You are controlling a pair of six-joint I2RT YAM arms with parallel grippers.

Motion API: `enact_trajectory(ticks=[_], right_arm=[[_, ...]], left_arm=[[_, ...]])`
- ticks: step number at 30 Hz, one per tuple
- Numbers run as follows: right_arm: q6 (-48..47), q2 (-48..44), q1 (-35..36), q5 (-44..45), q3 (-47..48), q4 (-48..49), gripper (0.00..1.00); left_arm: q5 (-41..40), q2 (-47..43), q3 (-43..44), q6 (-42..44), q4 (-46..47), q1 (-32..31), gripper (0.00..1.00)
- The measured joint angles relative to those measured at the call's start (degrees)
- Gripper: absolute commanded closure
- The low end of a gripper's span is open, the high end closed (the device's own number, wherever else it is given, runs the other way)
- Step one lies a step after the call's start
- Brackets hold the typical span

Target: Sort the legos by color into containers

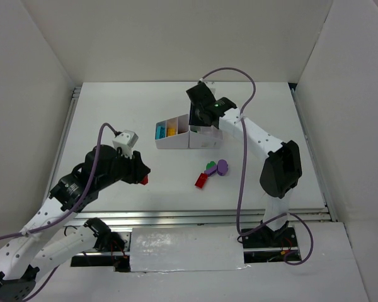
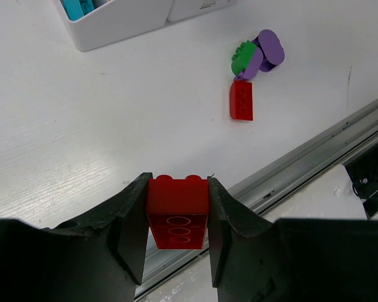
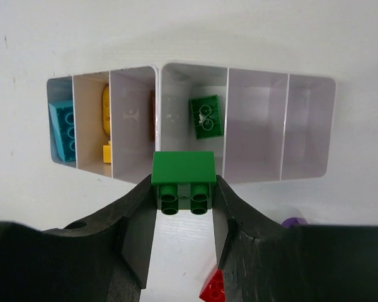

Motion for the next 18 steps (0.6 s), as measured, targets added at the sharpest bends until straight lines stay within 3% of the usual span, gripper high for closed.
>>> enact_trajectory(ticks=[6, 11, 12, 15, 18], right_arm=[[-0.9, 2.8, -0.7, 0.1, 2.6, -0.4, 0.72], [-1.2, 4.9, -1.1, 0.0, 3.4, -0.5, 0.60], [-1.2, 5.1, -1.1, 0.0, 3.4, -0.5, 0.53], [-1.3, 5.7, -1.2, -0.1, 4.0, -0.5, 0.51], [-1.4, 5.8, -1.2, -0.4, 4.0, -0.5, 0.41]], left_arm=[[1.2, 0.0, -0.2, 0.9, 0.1, 0.0, 1.00], [1.2, 0.0, -0.2, 1.1, 0.1, 0.0, 1.00], [1.2, 0.0, -0.2, 1.1, 0.1, 0.0, 1.00], [1.3, 0.0, -0.2, 1.1, 0.1, 0.0, 1.00], [1.4, 0.0, -0.2, 1.1, 0.1, 0.0, 1.00]])
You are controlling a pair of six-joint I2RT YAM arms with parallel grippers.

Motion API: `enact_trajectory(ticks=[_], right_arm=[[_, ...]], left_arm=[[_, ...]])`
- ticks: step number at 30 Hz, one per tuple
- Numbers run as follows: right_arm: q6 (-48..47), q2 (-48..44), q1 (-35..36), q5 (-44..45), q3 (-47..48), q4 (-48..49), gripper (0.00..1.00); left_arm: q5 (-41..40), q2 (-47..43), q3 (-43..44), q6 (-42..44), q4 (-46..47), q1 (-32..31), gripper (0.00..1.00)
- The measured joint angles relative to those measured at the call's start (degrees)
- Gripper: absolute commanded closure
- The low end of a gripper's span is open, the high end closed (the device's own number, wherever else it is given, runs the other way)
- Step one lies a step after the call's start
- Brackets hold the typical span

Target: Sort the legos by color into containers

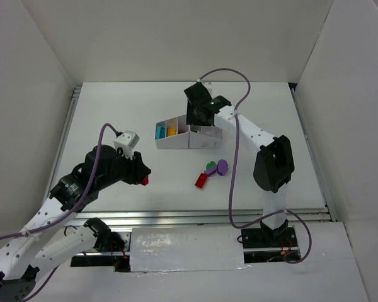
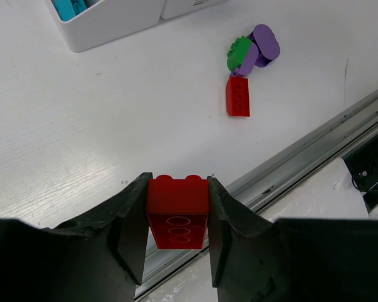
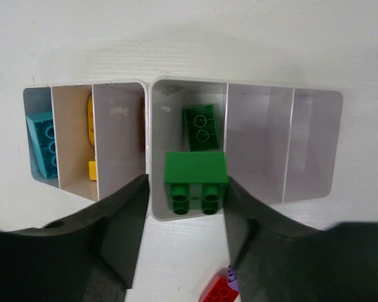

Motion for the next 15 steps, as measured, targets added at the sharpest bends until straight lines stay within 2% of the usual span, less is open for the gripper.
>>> enact_trajectory(ticks=[15], right_arm=[[-0.5, 0.0, 0.0, -1.5, 0.7, 0.2, 0.39]], left_arm=[[0.3, 0.0, 0.0, 0.0, 0.0, 0.0, 1.00]])
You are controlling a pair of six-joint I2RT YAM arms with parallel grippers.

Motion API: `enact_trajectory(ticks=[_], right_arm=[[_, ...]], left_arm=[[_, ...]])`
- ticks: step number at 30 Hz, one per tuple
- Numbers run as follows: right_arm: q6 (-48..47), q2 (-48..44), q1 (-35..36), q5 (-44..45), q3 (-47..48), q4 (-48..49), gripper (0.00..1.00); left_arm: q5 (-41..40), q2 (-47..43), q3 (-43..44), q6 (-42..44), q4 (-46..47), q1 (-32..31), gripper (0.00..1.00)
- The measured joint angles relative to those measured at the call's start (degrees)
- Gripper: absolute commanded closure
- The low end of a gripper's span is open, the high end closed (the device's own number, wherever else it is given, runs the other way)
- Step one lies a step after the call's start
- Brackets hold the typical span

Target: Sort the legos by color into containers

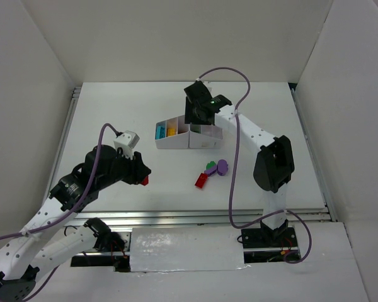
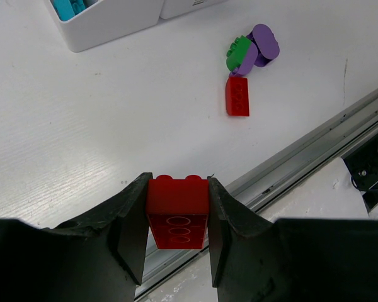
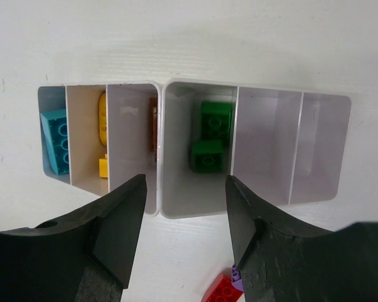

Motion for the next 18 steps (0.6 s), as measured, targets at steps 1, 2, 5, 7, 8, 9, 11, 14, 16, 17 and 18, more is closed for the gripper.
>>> enact_trajectory(ticks=[1, 2, 5, 7, 8, 9, 11, 14, 16, 17, 18], right_arm=[[0.0, 0.0, 0.0, -0.1, 0.2, 0.0, 0.39], [0.0, 0.0, 0.0, -0.1, 0.5, 0.0, 0.39], [0.1, -0.1, 0.0, -0.5, 0.5, 0.0, 0.40], [-0.3, -1.0, 0.4, -2.4, -0.7, 0.5, 0.40], [-1.5, -3.1, 0.6, -4.3, -3.7, 2.6, 0.38], [-2.3, -5.5, 1.0, -6.3, -7.3, 4.4, 0.36], [-4.7, -13.1, 2.4, -12.5, -16.7, 8.0, 0.30], [-7.4, -29.4, 4.9, -30.1, -34.2, 17.7, 0.20], [-7.9, -38.4, 5.7, -41.5, -42.2, 24.9, 0.15], [-7.5, -42.0, 5.8, -46.4, -45.1, 28.7, 0.15], [-6.7, -45.5, 5.8, -51.7, -48.2, 34.1, 0.15]], left_arm=[[0.0, 0.0, 0.0, 0.0, 0.0, 0.0, 1.00], [0.0, 0.0, 0.0, 0.0, 0.0, 0.0, 1.00], [0.0, 0.0, 0.0, 0.0, 0.0, 0.0, 1.00], [0.2, -0.1, 0.0, -0.2, 0.0, 0.1, 1.00], [0.7, -0.2, 0.0, -0.4, 0.2, 0.2, 1.00], [1.3, -0.3, 0.0, -0.5, 0.5, 0.2, 1.00], [3.7, -0.4, 0.0, -1.6, 1.9, 0.4, 1.00], [9.4, -0.5, 0.5, -3.2, 4.6, 0.7, 1.00], [14.0, -0.5, 1.4, -4.8, 6.9, 0.8, 1.00], [16.3, -0.5, 1.9, -5.4, 8.2, 0.9, 1.00], [18.9, -0.5, 2.4, -6.4, 10.1, 1.0, 1.00]])
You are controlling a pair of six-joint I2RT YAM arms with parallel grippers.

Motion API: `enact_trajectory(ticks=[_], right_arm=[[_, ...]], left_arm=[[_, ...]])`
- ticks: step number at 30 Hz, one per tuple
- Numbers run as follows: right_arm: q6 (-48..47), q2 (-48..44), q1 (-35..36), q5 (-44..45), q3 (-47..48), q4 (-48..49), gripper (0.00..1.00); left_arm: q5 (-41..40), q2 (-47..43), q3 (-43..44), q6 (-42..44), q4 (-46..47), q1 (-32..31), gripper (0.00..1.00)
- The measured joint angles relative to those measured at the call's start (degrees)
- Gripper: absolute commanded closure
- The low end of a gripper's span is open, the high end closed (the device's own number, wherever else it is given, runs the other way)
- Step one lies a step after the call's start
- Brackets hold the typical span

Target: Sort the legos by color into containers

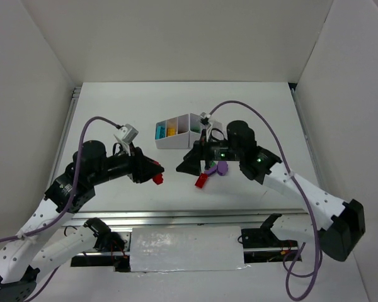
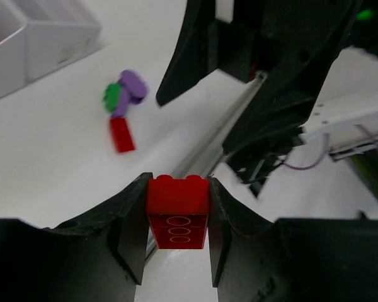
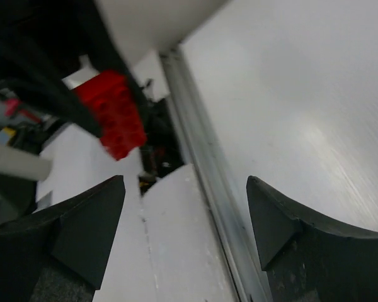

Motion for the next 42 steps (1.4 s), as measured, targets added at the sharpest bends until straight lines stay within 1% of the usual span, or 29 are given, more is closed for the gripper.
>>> enact_trajectory(ticks=[2, 3, 5, 7, 13, 14, 16, 19, 24, 26, 27, 28, 29, 30, 31, 32, 33, 34, 35, 39, 42], right_arm=[[2.2, -4.0, 0.5, -6.5, -3.6, 7.6, 0.15], [3.2, -4.9, 0.9, -8.3, -4.6, 10.5, 0.15], [5.4, -5.9, 2.5, -10.4, -5.8, 15.3, 0.15], [7.2, -6.2, 4.9, -10.0, -6.7, 18.9, 0.17], [10.5, -4.9, 12.1, -7.4, -7.0, 23.7, 0.22], [11.2, -4.3, 12.8, -7.4, -7.0, 24.8, 0.25], [12.2, -3.5, 13.4, -7.4, -7.0, 26.5, 0.29], [13.5, -3.2, 13.4, -7.1, -7.0, 28.2, 0.38], [14.2, -3.3, 13.5, -6.7, -6.9, 29.6, 0.44], [14.1, -3.4, 13.6, -6.5, -6.9, 29.5, 0.58], [14.3, -3.5, 13.7, -6.6, -6.9, 29.6, 0.63], [14.6, -3.7, 13.8, -6.2, -6.9, 29.4, 0.70], [14.6, -3.7, 13.8, -6.2, -6.9, 29.4, 0.78], [14.6, -3.7, 13.8, -6.1, -6.9, 29.4, 0.94], [14.6, -3.7, 13.8, -5.9, -6.9, 29.4, 1.00], [14.5, -3.7, 13.8, -5.9, -6.9, 29.3, 1.00], [14.5, -3.7, 13.8, -5.8, -6.9, 29.2, 1.00], [14.3, -3.7, 13.8, -5.2, -6.9, 28.6, 1.00], [14.1, -3.6, 13.8, -5.0, -6.9, 28.2, 1.00], [13.1, -2.8, 13.6, -1.1, -6.9, 26.4, 1.00], [12.8, -2.0, 12.1, 1.9, -7.2, 24.5, 1.00]], left_arm=[[4.7, 0.0, 0.7, -2.1, 3.9, 0.1, 1.00], [6.9, 0.0, 0.7, -3.4, 6.0, 0.1, 1.00], [11.2, 0.0, 0.7, -6.4, 10.4, 0.2, 1.00], [14.4, 0.3, 0.6, -9.1, 14.3, 0.2, 1.00], [19.2, 0.8, 0.1, -13.6, 21.1, 0.2, 1.00], [19.7, 0.9, -0.1, -13.9, 21.8, 0.2, 1.00], [20.7, 1.2, -0.3, -14.9, 23.0, 0.2, 1.00], [21.9, 1.5, -1.1, -16.1, 24.8, 0.2, 1.00], [22.3, 1.5, -1.4, -16.2, 25.2, 0.3, 1.00], [22.2, 1.5, -1.4, -16.2, 25.2, 0.4, 1.00], [21.8, 1.5, -1.4, -15.8, 25.1, 0.5, 1.00], [22.0, 1.5, -1.5, -15.7, 25.3, 0.6, 1.00], [21.9, 1.5, -1.5, -15.5, 25.3, 0.6, 1.00], [21.9, 1.5, -1.5, -15.2, 25.4, 0.6, 1.00], [21.9, 1.5, -1.5, -15.0, 25.4, 0.6, 1.00], [21.6, 1.5, -1.5, -14.8, 25.2, 0.6, 0.96], [21.2, 1.4, -1.5, -14.6, 24.7, 0.6, 0.54], [20.5, 1.3, -1.4, -14.3, 24.0, 0.6, 0.21], [19.1, 1.2, -1.2, -13.3, 22.9, 0.6, 0.01], [10.0, 1.0, 0.8, -11.9, 16.2, 0.4, 0.00], [0.6, 3.5, 6.1, -11.5, 10.0, 0.4, 0.01]])
